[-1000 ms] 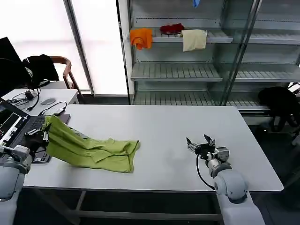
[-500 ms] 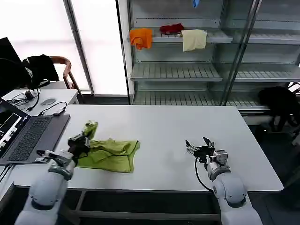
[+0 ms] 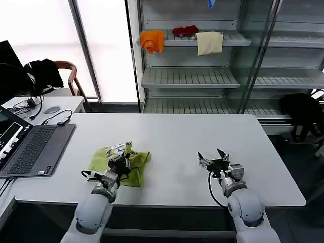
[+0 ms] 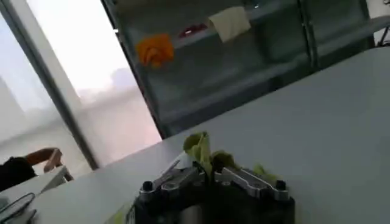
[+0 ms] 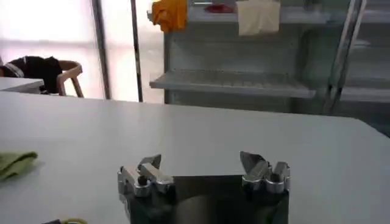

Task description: Fold and organize the clothes.

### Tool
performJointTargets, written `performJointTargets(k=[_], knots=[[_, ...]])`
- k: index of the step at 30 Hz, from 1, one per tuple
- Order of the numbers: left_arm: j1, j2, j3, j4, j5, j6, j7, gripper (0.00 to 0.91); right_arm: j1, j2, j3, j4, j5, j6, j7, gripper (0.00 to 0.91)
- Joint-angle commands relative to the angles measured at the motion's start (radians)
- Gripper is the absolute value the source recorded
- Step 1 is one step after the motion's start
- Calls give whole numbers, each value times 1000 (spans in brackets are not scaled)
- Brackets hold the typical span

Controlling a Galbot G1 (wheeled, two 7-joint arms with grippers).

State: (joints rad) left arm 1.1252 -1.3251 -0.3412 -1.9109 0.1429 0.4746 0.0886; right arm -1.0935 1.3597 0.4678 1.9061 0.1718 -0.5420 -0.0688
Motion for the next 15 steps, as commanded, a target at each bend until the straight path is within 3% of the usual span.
performJointTargets(k=[1,7,15], knots=[[-2,-69,74,75,55,2,-58,907,-2,1,-1,0,-2,2,-1,907],[-10,-113,98,118,33,-17,-91,907,1,2,-6,8,-2,-1,-4,907],[8,-184,157,130,22,56,-122,907,10,5,-8,4,-4,-2,-2,907]])
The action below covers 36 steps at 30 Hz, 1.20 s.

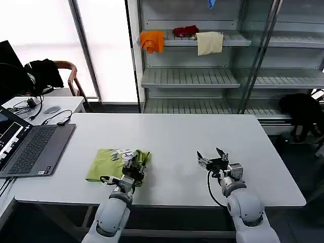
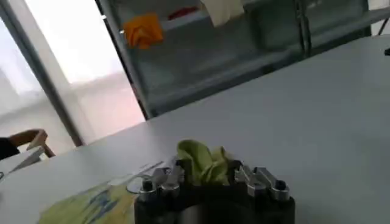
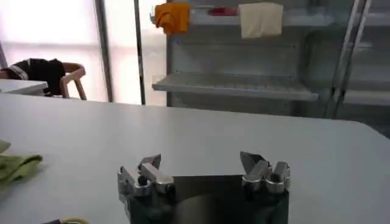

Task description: Fold and organize the clothes.

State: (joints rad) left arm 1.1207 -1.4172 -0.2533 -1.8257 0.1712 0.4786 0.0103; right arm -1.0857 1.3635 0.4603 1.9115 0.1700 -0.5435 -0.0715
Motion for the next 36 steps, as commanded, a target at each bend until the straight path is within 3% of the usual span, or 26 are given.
performJointTargets(k=[1,3,9,11,14,15,20,24,28,36], knots=[[13,-97,72,46,-17,57,-49,907,3,1,0,-3,-3,-1,0,907],[19,-100,73,32,-51,57,-47,907,3,0,1,-4,-3,-1,0,907],[33,-40,35,-74,-237,-103,-20,907,9,-7,2,-10,-2,0,1,907],[35,-13,-14,-129,-325,-115,-6,907,10,-8,2,-11,-2,0,0,907],[34,50,-141,-195,-437,-116,20,907,17,-13,1,-14,0,0,0,907],[34,70,-240,-211,-472,-106,54,907,19,-14,1,-13,0,0,0,907],[37,214,-493,-137,-637,-88,100,907,26,-16,-2,-20,-1,1,-1,907],[35,278,-554,-17,-635,-86,122,907,31,-13,-4,-31,-2,3,-1,907],[42,289,-534,48,-602,-62,143,907,33,-8,-7,-37,-5,4,-2,907],[33,214,-446,98,-537,-63,141,907,29,-5,-5,-32,-16,2,-4,907]])
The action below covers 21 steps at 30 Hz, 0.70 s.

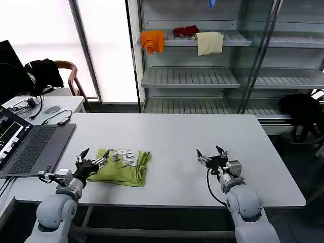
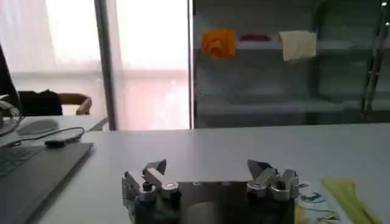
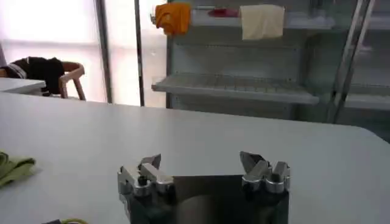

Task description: Fold and organize the clothes.

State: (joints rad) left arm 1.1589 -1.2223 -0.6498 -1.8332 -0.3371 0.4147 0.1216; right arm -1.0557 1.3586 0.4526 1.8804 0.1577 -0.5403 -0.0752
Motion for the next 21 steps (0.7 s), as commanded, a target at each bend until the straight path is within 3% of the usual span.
performJointTargets(k=[1,12,13,15,16,18,21], knots=[[-6,14,-46,108,-23,2,27,907,-3,-1,3,-2,-7,0,-2,907],[0,-12,-18,133,-26,25,13,887,-3,4,1,-13,-20,11,-6,907],[4,-12,-17,130,-28,28,16,766,-2,6,1,-14,-21,12,-6,907],[6,-14,-17,124,-39,31,26,635,0,7,-1,-18,-27,15,-6,907],[8,-16,-17,119,-49,31,31,262,0,8,-2,-20,-28,17,-6,907],[9,-20,-16,113,-68,37,42,10,0,10,-3,-22,-33,18,-6,907],[13,-28,-15,103,-87,45,67,0,0,11,-3,-24,-36,22,-6,907]])
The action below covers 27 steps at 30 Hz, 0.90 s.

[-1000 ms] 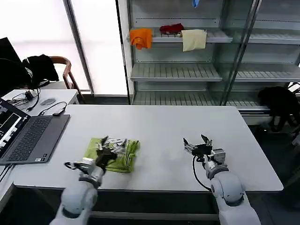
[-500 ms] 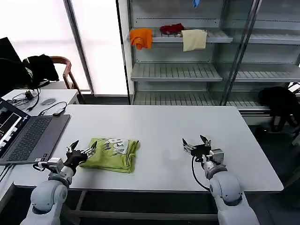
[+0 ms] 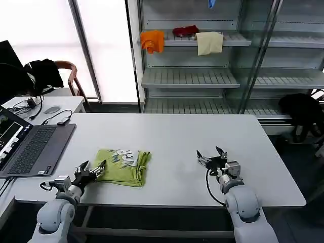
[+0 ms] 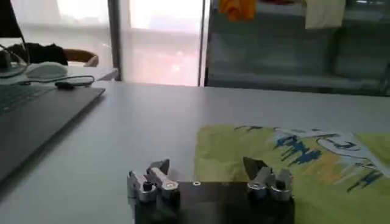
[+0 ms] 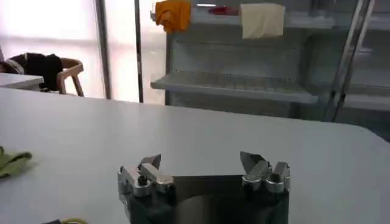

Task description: Fold and organize the clothes.

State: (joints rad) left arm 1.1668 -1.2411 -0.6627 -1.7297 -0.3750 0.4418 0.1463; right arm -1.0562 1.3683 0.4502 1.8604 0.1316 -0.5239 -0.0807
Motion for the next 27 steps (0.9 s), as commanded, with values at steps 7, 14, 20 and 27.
performJointTargets(k=[7,14,20,27], knots=[[4,-21,5,-13,-67,22,63,0,-3,-2,4,-1,-9,7,0,907],[-1,-22,7,-16,-39,11,63,0,-5,-4,8,3,-9,8,2,907],[0,-14,0,-15,40,-24,78,0,-2,-3,5,7,-7,6,6,907],[-13,70,-80,14,261,-110,100,0,-1,-6,10,3,1,9,4,907]])
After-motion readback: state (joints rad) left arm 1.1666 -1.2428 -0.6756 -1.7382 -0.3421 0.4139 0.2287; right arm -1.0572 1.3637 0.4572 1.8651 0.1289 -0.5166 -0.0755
